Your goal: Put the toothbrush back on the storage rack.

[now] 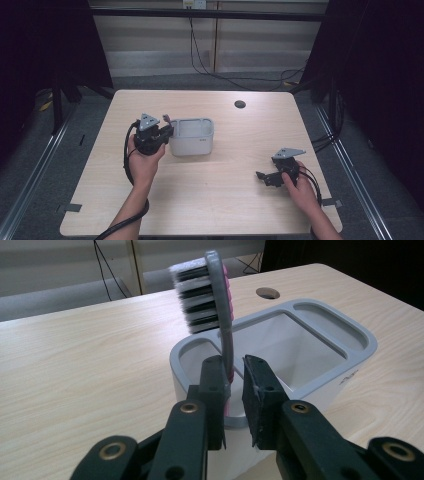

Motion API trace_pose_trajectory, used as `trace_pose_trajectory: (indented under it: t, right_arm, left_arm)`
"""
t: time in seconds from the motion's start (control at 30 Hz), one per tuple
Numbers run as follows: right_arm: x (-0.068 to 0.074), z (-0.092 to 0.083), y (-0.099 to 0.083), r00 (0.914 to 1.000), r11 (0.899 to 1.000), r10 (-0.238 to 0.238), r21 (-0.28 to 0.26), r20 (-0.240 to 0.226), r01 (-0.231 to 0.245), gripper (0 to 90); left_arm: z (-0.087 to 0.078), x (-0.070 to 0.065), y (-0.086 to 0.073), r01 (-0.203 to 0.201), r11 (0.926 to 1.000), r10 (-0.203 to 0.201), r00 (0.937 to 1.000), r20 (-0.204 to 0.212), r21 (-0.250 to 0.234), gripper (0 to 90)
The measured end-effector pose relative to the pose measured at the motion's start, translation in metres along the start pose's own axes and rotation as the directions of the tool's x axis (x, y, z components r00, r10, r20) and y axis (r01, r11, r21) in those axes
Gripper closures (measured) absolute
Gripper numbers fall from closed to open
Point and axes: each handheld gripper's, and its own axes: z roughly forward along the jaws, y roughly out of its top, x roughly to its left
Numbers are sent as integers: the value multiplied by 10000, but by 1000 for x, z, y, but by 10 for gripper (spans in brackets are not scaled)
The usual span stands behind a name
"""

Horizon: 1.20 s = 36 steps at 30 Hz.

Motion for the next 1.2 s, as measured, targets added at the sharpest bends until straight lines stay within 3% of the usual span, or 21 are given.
trace_pose_trajectory:
  t: [0.9,1.2]
  right_arm:
    - [0,0,0,10000,10000,15,33,18,-15,99]
    - [0,0,0,10000,10000,-1,27,15,1,99]
  left_arm:
    - [-13,10,-4,309,9993,-308,9995,-57,186,793]
    - [-15,11,-4,381,9991,-380,9993,-43,182,737]
